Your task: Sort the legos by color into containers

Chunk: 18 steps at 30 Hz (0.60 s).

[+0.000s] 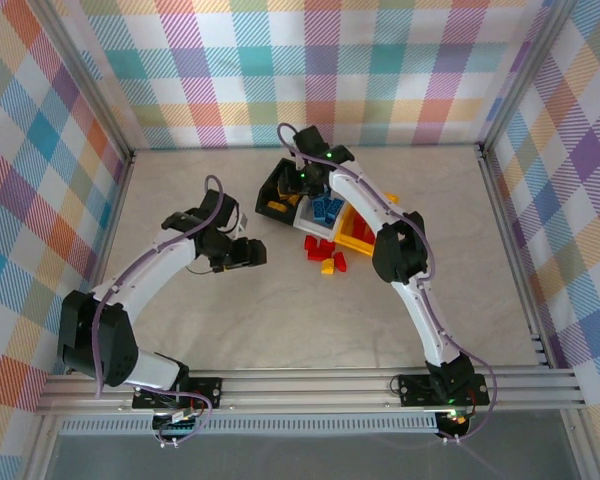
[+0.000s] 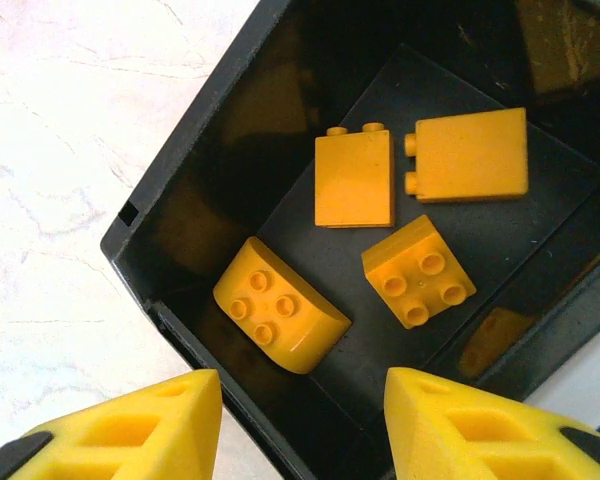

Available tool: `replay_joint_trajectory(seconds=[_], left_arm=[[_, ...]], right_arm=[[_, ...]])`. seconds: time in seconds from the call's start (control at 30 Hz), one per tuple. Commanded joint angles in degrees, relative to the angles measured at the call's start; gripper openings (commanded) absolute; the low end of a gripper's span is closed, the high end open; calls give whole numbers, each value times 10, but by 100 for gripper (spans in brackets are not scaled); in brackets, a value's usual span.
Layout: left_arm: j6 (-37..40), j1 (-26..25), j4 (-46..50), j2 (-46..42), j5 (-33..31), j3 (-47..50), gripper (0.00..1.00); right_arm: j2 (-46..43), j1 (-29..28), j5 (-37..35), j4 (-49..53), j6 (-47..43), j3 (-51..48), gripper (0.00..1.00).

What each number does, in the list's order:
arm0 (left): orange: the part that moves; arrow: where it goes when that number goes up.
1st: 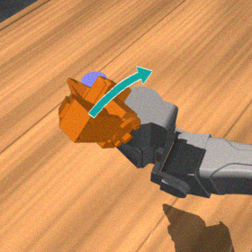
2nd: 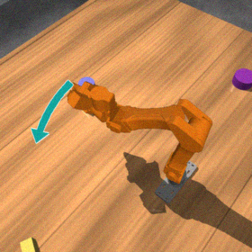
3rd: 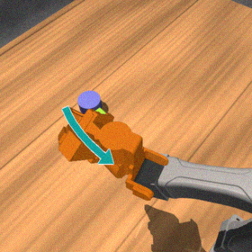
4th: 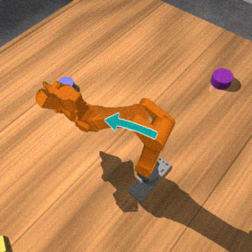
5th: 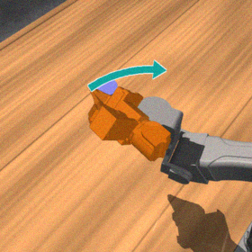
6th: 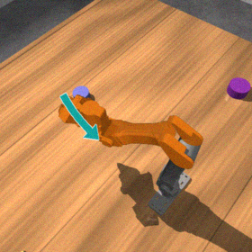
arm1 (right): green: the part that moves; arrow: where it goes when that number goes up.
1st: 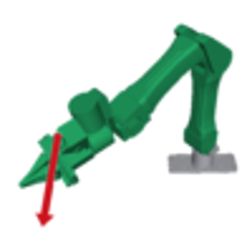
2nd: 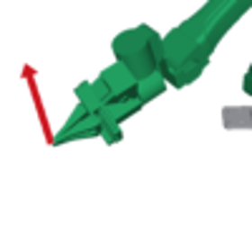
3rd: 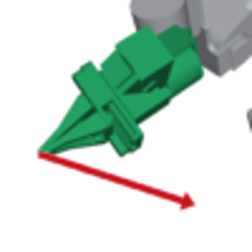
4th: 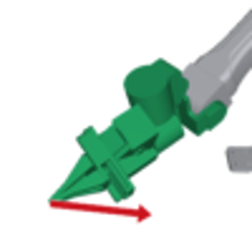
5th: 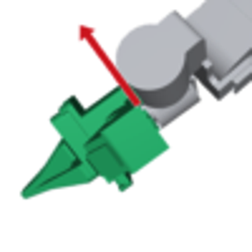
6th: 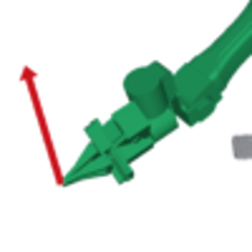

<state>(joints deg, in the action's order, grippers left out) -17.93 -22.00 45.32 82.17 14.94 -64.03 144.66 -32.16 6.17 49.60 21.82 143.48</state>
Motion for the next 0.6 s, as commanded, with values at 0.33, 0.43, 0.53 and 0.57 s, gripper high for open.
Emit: replay_joint_trajectory(seconds=[0.33,0.43,0.53,0.57], left_arm=[[25,-166,-59,177,23,-131,74],[25,-182,-65,228,28,-161,74],[31,-190,-66,271,35,-185,74],[33,-194,-64,282,34,-193,74]], right_arm=[[-430,46,-5,-18,35,-377,47],[-540,55,-32,-3,37,-495,47],[-626,61,-49,18,52,-583,47],[-648,62,-50,22,59,-608,48]])
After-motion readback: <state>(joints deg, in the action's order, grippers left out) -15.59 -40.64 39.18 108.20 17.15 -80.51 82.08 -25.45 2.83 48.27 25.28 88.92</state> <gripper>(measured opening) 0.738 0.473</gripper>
